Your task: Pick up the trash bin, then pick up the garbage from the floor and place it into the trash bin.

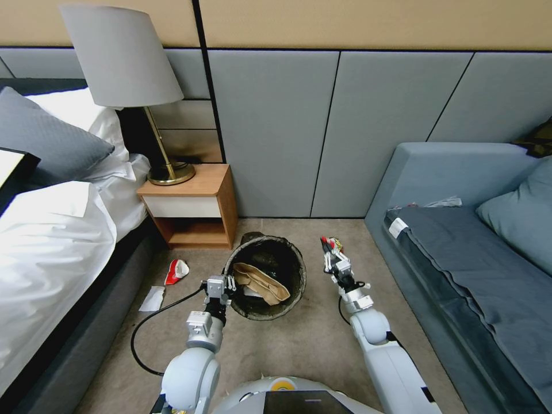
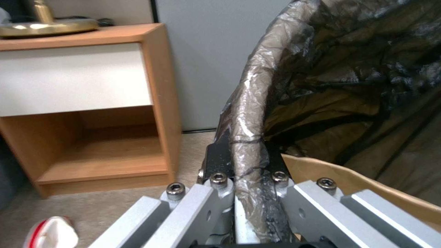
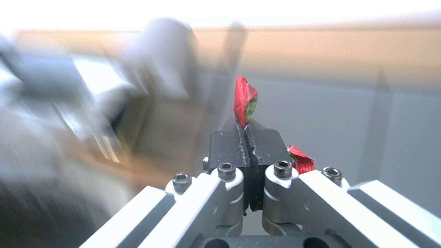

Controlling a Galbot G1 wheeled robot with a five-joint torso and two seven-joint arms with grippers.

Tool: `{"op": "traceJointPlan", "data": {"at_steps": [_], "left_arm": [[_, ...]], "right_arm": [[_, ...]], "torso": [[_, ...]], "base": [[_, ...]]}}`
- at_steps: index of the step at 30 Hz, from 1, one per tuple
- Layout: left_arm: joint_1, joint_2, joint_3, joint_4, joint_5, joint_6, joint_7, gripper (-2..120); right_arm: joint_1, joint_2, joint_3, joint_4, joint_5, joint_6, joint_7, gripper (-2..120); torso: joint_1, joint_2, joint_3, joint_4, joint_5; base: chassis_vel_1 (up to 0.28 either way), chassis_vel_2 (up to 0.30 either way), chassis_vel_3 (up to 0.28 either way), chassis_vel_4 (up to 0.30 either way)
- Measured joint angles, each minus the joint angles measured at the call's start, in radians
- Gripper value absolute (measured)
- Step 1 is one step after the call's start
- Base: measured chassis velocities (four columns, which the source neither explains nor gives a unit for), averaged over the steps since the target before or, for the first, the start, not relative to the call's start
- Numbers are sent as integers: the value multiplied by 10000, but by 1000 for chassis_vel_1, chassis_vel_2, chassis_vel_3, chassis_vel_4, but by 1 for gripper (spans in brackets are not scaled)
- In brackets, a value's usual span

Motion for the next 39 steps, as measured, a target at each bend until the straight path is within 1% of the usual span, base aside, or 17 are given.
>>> {"op": "traceJointPlan", "data": {"at_steps": [1,2,3,4,5,6,7,9,10,11,19,27,33,39], "left_arm": [[1,-1,18,7,2,1,0,0],[-1,-2,34,12,12,1,-1,0],[2,-6,61,17,17,7,-1,0],[2,-6,61,17,17,7,-1,0],[5,-8,78,17,21,8,0,0],[11,-21,119,17,40,9,0,0],[19,-30,138,17,53,10,0,0],[29,-38,148,17,65,12,0,0],[42,-48,151,15,77,13,0,0],[53,-55,150,6,87,14,-1,0],[73,-99,142,-27,106,16,-1,0],[76,-116,186,-27,120,16,0,0],[84,-115,186,-62,122,16,7,0],[98,-103,173,-103,122,16,11,0]], "right_arm": [[-42,-84,-347,354,114,-98,-133,0],[-85,-171,-650,579,172,-186,-188,0],[-151,-264,-1062,704,182,-290,-226,0],[-151,-264,-1062,704,182,-290,-226,0],[-186,-303,-1273,725,167,-328,-233,0],[-257,-367,-1696,674,31,-353,-237,0],[-294,-376,-1959,546,-125,-340,-238,0],[-327,-381,-2142,407,-244,-316,-238,0],[-363,-377,-2364,209,-361,-273,-229,0],[-384,-343,-2516,23,-452,-227,-216,0],[-414,-108,-2872,-912,-799,6,-86,0],[-564,29,-2952,-1406,-1054,223,-14,0],[-606,51,-2839,-1620,-1124,321,54,0],[-489,70,-2519,-1794,-1126,330,205,0]], "torso": [[-1,0,-1,5,9],[-1,0,-1,3,-7],[0,0,0,5,1],[0,0,0,5,1],[0,0,-1,4,7],[-1,0,-1,2,-4],[-1,0,-1,3,1],[-1,0,0,2,7],[0,0,-1,3,0],[-1,0,0,3,2],[-1,0,0,3,2],[0,0,0,3,2],[-1,0,0,2,2],[0,0,0,3,3]], "base": [[0,0,0,0],[0,0,0,0],[0,0,0,0],[0,0,0,0],[0,0,0,0],[0,0,0,0],[0,0,0,0],[0,0,0,0],[0,0,0,0],[0,0,0,0],[0,0,0,0],[0,0,0,0],[0,0,0,0],[0,0,0,0]]}}
